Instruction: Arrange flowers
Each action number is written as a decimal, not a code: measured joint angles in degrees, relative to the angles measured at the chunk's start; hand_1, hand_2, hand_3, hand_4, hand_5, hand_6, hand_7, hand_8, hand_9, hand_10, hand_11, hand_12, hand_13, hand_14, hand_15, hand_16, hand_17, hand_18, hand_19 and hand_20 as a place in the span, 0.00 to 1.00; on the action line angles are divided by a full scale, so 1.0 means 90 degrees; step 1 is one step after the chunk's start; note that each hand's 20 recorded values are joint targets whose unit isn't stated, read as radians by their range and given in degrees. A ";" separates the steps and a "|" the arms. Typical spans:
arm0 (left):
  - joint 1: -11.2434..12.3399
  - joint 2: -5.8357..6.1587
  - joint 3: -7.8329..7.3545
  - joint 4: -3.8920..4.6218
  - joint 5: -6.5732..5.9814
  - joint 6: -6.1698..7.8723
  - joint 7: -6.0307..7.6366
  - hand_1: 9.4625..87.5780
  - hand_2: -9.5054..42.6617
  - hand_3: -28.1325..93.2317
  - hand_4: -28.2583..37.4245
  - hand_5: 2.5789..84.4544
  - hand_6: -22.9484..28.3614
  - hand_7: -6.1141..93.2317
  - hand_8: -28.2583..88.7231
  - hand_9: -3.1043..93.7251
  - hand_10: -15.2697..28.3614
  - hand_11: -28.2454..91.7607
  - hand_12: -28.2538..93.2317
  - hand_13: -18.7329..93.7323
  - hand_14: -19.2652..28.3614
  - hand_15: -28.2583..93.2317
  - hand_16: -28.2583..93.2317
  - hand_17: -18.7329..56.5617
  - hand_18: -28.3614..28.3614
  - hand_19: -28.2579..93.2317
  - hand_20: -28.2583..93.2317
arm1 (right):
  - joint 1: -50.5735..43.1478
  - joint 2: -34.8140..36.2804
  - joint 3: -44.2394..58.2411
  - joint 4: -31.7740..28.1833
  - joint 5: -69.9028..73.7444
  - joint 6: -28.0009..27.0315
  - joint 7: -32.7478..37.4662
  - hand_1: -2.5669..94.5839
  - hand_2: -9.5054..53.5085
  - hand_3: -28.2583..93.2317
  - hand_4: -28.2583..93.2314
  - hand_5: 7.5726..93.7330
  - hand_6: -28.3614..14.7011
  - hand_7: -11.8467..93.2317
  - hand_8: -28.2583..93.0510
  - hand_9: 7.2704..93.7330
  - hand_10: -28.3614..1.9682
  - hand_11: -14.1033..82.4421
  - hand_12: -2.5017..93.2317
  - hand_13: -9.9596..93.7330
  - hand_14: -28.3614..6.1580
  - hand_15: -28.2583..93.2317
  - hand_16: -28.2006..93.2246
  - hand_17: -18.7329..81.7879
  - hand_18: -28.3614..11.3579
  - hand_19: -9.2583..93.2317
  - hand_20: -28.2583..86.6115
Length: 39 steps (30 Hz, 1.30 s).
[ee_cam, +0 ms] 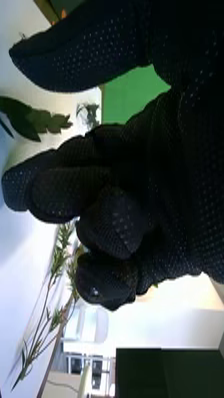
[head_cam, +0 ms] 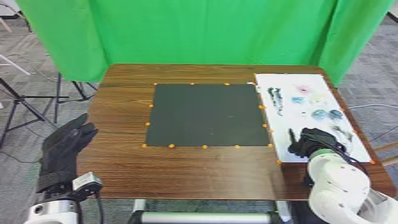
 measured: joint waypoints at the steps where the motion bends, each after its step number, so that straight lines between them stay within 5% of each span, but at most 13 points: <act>1: 0.0000 -0.0002 -0.0003 0.0000 0.0000 -0.0001 0.0000 0.20 0.29 0.91 0.10 0.48 0.66 0.21 0.15 0.40 0.82 0.54 0.28 0.37 0.96 0.74 0.09 0.13 0.87 0.72 0.24 | 0.0014 -0.0014 -0.0001 0.0016 0.0001 -0.0013 0.0001 0.30 0.22 0.81 0.07 0.67 0.40 0.49 0.15 0.70 0.25 0.80 0.34 0.81 0.50 0.91 0.45 0.69 0.10 1.00 0.57; 28: 0.0059 -0.0172 -0.0190 -0.0011 0.0131 -0.0098 -0.0163 0.20 0.29 0.91 0.10 0.48 0.66 0.21 0.15 0.40 0.82 0.54 0.28 0.37 0.96 0.74 0.09 0.13 0.87 0.72 0.24 | 0.0356 -0.0368 -0.0097 0.0167 0.0014 -0.0654 0.0206 0.33 0.19 0.83 0.07 0.68 0.41 0.51 0.15 0.72 0.26 0.80 0.34 0.82 0.51 0.92 0.44 0.70 0.09 1.00 0.57; 39: 0.0053 -0.0139 -0.0181 -0.0011 0.0116 -0.0096 -0.0161 0.20 0.29 0.91 0.10 0.48 0.66 0.21 0.15 0.40 0.82 0.54 0.28 0.37 0.96 0.74 0.09 0.13 0.87 0.72 0.25 | 0.0400 -0.0489 -0.0078 0.0216 -0.0002 -0.0852 0.0215 0.37 0.17 0.84 0.06 0.73 0.48 0.54 0.16 0.76 0.33 0.81 0.35 0.85 0.56 0.92 0.44 0.71 0.07 1.00 0.61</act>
